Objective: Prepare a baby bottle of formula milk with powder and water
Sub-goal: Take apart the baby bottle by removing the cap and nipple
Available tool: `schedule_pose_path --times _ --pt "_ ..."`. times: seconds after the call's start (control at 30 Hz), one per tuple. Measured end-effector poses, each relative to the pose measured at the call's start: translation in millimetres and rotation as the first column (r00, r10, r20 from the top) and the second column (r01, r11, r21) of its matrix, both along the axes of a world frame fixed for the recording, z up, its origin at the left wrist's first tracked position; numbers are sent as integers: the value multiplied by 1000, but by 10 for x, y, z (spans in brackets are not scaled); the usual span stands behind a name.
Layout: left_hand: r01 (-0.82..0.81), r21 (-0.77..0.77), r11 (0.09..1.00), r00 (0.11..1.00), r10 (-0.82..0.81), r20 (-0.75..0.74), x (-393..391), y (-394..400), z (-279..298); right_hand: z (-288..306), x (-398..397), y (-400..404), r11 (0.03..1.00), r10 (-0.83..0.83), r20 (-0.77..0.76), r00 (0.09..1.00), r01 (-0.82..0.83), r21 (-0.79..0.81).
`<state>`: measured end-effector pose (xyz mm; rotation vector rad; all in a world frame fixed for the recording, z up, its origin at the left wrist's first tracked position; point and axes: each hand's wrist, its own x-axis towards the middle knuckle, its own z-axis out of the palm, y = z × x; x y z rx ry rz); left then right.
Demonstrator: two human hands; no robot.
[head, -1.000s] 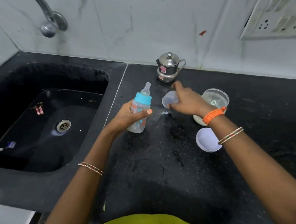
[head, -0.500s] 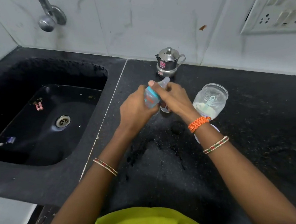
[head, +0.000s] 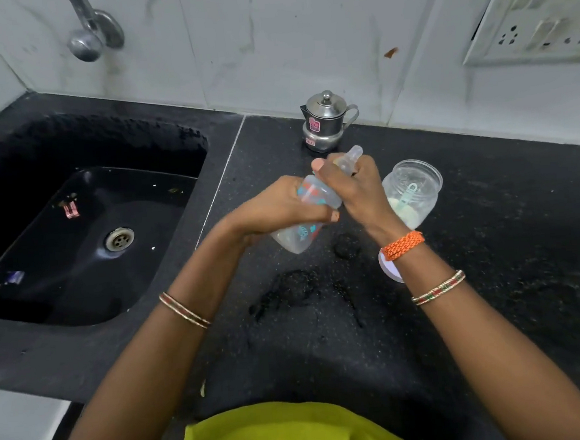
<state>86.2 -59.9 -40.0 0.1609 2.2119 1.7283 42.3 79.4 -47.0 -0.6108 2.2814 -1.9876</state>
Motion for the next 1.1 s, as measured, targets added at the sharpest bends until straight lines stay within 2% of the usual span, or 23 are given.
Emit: schedule_pose_path --times 0.03,0.07,0.1,0.13,0.17,0.23,0.3,0.4,0.5,0.7,0.87,1.0,1.1 --pt "141 286 948 978 -179 111 17 -47 -57 74 27 13 989 147 -36 989 -147 1" --pt "223 530 818 924 -351 153 34 -75 -134 154 46 22 959 284 -52 957 -283 28" --pt "262 691 674 867 -479 138 48 -83 -200 242 55 32 919 393 -46 919 -390 60" --pt "291 779 556 823 -560 92 51 -77 -250 313 41 47 882 467 -17 884 -464 84" --pt "310 824 475 797 -602 47 46 -69 -292 382 31 66 851 518 24 855 -517 95" --pt "313 854 416 788 -615 11 53 -77 -317 436 -44 139 814 569 117 814 -578 61" --pt "280 835 473 836 -549 31 68 -104 -351 425 -123 225 804 580 181 794 -594 28" --pt "202 745 635 921 -382 76 88 -78 -394 374 -140 262 813 572 245 783 -580 -45" --pt "171 647 743 954 -289 80 86 27 -421 333 -76 213 821 564 273 780 -564 -84" --pt "175 609 774 954 -285 88 78 42 -404 272 -47 198 883 429 228 874 -459 98" --pt "184 491 852 962 -258 88 79 -73 -391 226 -113 308 883 458 264 849 -468 -26" --pt "157 271 950 986 -166 10 59 -124 -423 113 -111 294 892 451 272 850 -441 -101" --pt "234 211 949 968 -246 36 63 -204 -478 31 -94 293 837 547 314 776 -515 -185"
